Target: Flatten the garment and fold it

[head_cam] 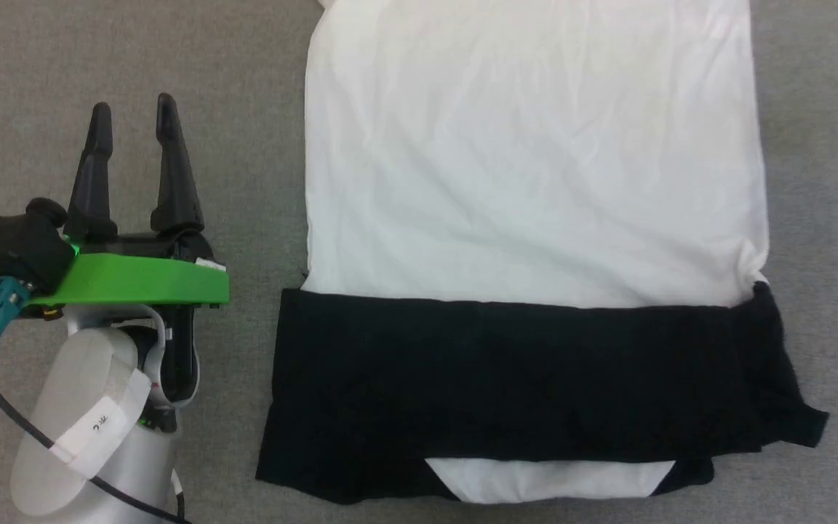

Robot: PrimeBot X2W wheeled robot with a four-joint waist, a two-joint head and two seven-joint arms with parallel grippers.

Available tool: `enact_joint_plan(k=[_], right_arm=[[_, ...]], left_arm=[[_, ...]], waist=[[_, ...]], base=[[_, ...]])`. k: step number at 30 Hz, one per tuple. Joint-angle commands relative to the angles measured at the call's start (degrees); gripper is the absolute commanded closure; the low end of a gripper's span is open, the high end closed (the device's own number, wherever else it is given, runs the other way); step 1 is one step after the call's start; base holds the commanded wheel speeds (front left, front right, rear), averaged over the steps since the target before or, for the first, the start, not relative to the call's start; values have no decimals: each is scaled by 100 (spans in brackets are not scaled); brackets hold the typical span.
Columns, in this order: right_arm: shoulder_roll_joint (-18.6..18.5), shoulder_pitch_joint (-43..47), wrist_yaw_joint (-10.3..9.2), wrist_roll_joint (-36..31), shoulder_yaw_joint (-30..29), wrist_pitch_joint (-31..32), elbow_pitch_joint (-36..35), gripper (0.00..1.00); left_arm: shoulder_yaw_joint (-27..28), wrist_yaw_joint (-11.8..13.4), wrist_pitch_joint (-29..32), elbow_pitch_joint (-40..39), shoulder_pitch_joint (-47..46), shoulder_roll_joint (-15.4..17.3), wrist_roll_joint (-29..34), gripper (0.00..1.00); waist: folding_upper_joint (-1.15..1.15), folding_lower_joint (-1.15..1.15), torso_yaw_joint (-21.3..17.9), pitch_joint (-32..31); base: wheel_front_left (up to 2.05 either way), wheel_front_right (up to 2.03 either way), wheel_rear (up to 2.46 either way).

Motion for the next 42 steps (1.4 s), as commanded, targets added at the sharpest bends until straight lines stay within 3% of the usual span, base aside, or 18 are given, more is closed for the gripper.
enact_joint_plan(k=[1,12,23,24,26,34,38,42], right_arm=[[-58,-231,-8,-137,82,152,111,0],[-187,-1436,-8,-1037,454,1279,750,0],[-449,-1722,-8,-1095,648,1454,1160,0],[-455,-1727,-8,-1085,654,1500,1193,65],[-421,-1743,-8,-1027,617,1444,1181,100],[-307,-1802,-8,-872,717,1241,1093,100],[-262,-1905,-8,-720,902,1103,1038,100],[-219,-2030,-8,-497,1125,984,988,100]], left_arm=[[46,-56,-21,-63,-102,-24,39,0],[260,-158,-21,-471,-116,-144,207,0],[334,-251,-21,-526,-64,-264,255,0],[344,-257,-21,-517,-67,-265,256,0],[360,-266,-21,-497,-101,-253,237,0],[186,-468,667,-583,-965,-55,88,0],[-2,-621,1586,-417,-1973,114,-96,0],[-200,-650,2865,231,-3116,216,-390,0]], waist=[[0,0,320,542],[0,0,621,1250],[0,0,659,1474],[0,0,643,1476],[0,0,603,1476],[0,0,414,1400],[0,0,283,1385],[0,0,141,1431]], base=[[0,0,0],[0,0,0],[0,0,0],[0,0,0],[0,0,0],[0,0,0],[0,0,0],[0,0,0]])
